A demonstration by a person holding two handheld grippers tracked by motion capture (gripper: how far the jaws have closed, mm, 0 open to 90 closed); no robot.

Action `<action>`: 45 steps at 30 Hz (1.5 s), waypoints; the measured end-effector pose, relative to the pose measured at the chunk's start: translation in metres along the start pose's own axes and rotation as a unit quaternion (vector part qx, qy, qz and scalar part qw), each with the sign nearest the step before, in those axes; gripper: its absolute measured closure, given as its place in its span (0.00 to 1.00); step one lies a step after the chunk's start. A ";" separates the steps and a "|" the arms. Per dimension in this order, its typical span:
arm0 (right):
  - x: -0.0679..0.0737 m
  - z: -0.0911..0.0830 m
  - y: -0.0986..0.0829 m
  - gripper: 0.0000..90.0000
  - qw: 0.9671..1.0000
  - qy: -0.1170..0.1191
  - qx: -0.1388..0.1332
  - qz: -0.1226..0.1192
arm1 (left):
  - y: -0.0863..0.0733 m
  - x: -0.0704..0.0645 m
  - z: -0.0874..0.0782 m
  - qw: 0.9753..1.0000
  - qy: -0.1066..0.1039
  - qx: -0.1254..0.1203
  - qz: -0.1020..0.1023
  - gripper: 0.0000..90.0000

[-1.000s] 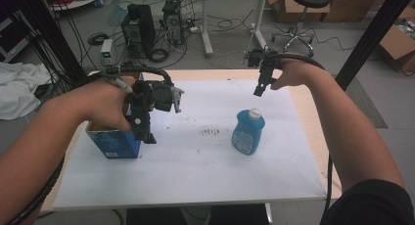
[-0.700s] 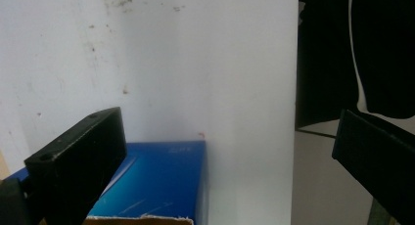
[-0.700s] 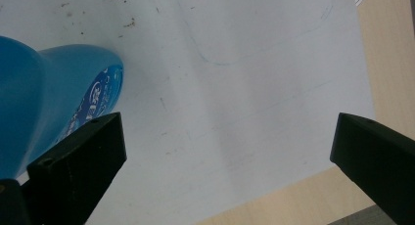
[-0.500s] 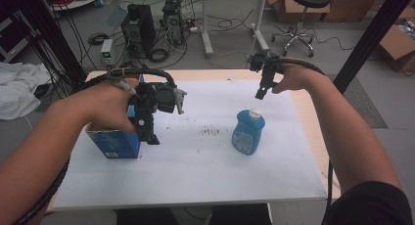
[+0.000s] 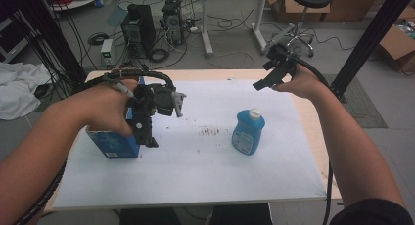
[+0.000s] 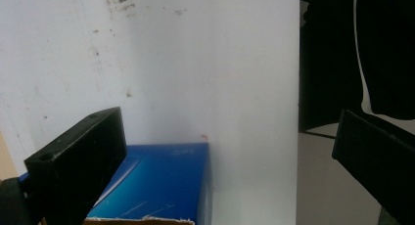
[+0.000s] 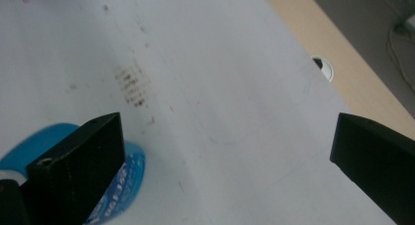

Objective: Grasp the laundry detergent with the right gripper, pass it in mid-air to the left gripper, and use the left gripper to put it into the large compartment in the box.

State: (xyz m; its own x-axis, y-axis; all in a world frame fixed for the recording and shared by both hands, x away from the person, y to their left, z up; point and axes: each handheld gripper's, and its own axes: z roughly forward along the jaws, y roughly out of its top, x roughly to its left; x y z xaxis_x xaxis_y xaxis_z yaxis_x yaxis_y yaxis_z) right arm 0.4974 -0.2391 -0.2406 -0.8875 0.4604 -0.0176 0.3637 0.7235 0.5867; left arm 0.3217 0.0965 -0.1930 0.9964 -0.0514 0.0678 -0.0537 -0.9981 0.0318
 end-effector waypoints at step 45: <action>0.101 -0.015 -0.186 0.00 0.990 -0.013 -0.134 0.038 | -0.007 -0.013 0.002 0.999 0.009 -0.009 0.029 0.00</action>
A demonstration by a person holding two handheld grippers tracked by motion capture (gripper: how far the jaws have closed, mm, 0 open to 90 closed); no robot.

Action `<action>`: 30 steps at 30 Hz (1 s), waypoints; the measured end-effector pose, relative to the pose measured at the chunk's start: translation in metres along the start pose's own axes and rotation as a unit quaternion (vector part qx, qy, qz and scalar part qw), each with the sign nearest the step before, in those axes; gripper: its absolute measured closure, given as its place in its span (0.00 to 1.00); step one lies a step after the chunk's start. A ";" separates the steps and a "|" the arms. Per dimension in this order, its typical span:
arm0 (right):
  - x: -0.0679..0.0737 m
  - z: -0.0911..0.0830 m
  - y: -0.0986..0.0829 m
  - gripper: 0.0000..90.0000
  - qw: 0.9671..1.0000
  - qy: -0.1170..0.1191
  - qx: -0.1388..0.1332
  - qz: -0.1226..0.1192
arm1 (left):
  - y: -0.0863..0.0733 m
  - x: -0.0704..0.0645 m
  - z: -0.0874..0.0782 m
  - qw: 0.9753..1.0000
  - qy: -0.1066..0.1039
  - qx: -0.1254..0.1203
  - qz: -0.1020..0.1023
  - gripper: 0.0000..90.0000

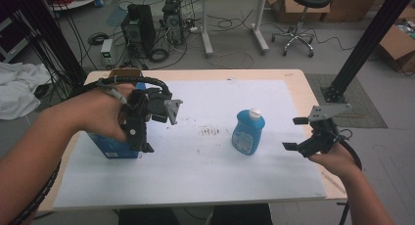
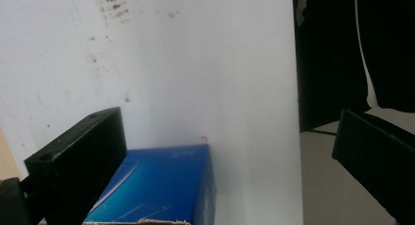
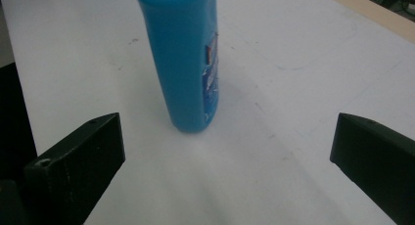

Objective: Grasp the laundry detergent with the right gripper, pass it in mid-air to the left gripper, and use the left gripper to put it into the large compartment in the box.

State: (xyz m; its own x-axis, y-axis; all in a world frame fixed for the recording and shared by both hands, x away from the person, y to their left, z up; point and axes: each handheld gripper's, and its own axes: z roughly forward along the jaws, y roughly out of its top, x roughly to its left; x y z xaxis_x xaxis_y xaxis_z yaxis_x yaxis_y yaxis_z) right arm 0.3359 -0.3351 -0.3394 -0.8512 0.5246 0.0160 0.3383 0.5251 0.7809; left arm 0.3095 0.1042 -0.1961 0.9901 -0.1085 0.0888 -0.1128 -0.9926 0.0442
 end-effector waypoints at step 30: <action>0.028 0.090 -0.017 0.00 0.995 0.014 -0.100 0.014 | -0.003 -0.006 -0.010 1.000 0.016 -0.008 0.003 0.00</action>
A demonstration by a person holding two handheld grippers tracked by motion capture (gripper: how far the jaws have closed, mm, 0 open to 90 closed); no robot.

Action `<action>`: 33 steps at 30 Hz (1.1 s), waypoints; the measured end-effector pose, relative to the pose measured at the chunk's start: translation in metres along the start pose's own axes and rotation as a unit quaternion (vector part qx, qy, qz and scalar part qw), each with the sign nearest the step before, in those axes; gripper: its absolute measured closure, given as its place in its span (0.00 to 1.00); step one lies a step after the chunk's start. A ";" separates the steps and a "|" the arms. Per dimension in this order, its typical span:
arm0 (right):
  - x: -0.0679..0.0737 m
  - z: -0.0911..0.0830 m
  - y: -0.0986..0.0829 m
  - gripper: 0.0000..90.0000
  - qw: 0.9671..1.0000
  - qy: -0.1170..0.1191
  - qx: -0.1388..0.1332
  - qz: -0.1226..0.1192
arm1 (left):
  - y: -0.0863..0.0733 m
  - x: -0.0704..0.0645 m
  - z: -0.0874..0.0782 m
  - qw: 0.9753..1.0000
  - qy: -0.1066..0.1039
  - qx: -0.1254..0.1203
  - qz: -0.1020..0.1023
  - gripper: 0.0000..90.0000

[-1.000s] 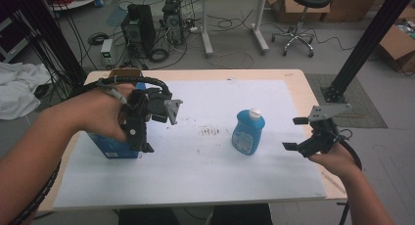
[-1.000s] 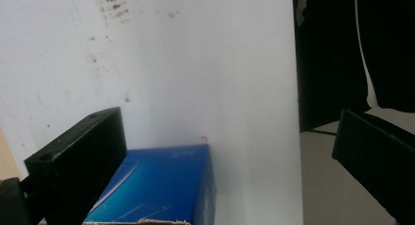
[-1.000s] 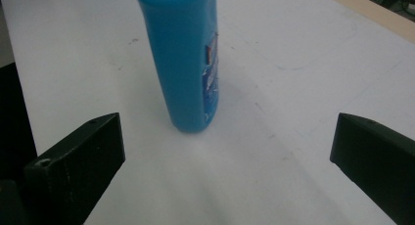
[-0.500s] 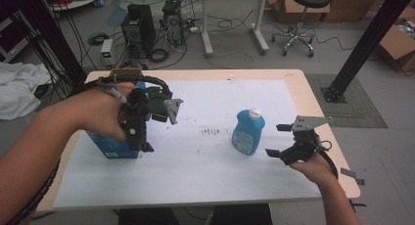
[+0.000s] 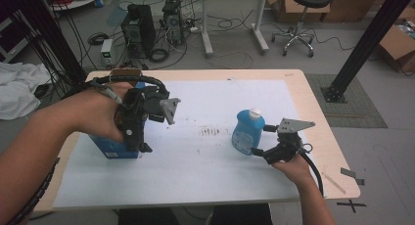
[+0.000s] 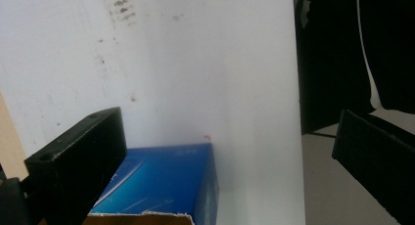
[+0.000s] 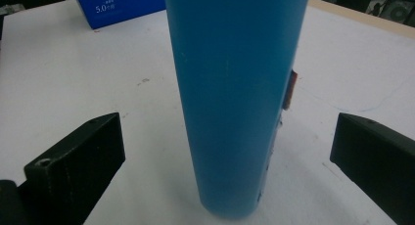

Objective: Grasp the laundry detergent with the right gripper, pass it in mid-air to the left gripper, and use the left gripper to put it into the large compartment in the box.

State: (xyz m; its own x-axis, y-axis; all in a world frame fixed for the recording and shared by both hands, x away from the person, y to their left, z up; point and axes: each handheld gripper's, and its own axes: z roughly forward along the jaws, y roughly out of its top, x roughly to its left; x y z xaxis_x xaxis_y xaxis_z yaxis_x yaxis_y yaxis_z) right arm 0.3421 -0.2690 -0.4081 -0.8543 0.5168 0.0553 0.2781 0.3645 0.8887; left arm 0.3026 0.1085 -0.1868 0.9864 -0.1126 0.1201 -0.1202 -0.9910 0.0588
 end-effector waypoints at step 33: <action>0.004 0.040 -0.003 0.00 0.999 -0.021 -0.035 0.008 | -0.009 -0.001 -0.002 1.000 0.011 -0.001 -0.010 0.00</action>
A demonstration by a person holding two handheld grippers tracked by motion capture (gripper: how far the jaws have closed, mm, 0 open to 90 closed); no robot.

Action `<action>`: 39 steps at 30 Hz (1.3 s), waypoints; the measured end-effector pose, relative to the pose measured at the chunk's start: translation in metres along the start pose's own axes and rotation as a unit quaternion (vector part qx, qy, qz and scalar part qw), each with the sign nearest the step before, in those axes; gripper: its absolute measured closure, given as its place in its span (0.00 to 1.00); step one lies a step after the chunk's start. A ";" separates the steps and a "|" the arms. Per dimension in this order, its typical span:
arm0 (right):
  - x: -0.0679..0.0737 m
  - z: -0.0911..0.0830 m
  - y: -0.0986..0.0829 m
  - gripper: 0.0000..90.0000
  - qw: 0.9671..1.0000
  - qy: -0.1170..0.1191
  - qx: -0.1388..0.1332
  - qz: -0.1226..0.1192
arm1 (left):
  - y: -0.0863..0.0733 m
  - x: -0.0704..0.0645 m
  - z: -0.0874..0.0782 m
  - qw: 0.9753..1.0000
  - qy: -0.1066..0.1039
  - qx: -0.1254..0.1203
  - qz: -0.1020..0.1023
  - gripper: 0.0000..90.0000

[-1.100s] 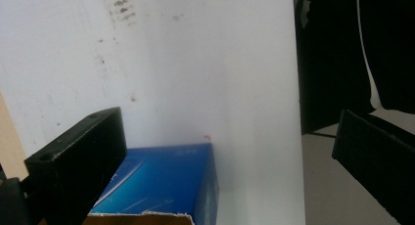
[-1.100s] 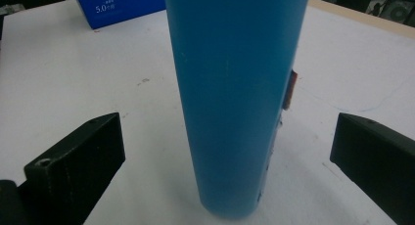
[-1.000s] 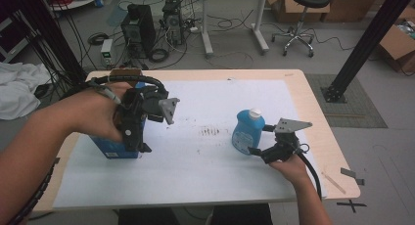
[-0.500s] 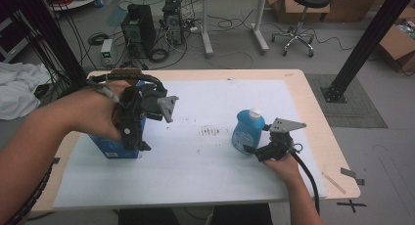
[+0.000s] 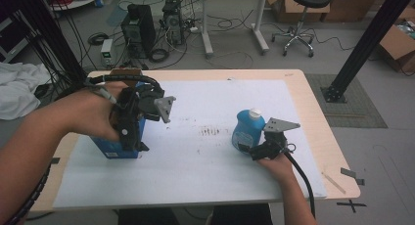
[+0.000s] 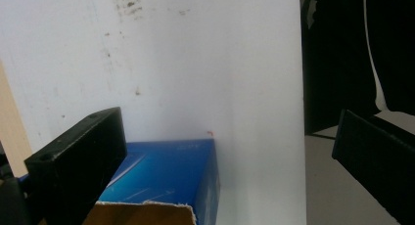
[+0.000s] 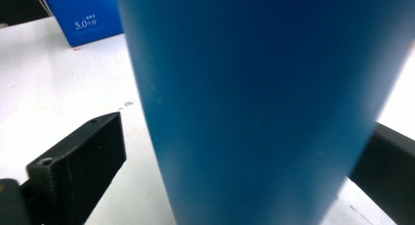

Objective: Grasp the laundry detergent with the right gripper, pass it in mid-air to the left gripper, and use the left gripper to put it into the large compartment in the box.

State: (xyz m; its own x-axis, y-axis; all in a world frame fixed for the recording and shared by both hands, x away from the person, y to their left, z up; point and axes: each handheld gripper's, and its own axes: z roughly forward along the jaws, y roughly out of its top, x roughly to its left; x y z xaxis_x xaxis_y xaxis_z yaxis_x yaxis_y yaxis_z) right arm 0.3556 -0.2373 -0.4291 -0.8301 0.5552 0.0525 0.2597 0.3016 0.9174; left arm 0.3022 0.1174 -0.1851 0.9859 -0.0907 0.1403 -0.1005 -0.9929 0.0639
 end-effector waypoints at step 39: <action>0.005 0.004 -0.006 0.27 0.998 -0.045 -0.034 0.015 | -0.003 -0.001 0.000 1.000 0.004 -0.003 -0.004 0.00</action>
State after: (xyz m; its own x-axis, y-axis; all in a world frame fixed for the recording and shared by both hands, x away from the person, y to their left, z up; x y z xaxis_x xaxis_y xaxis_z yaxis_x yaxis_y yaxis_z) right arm 0.3524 -0.2329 -0.4356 -0.7743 0.6310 0.0483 0.2478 0.2321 0.9406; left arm 0.3017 0.1203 -0.1858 0.9855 -0.0828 0.1478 -0.0941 -0.9930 0.0715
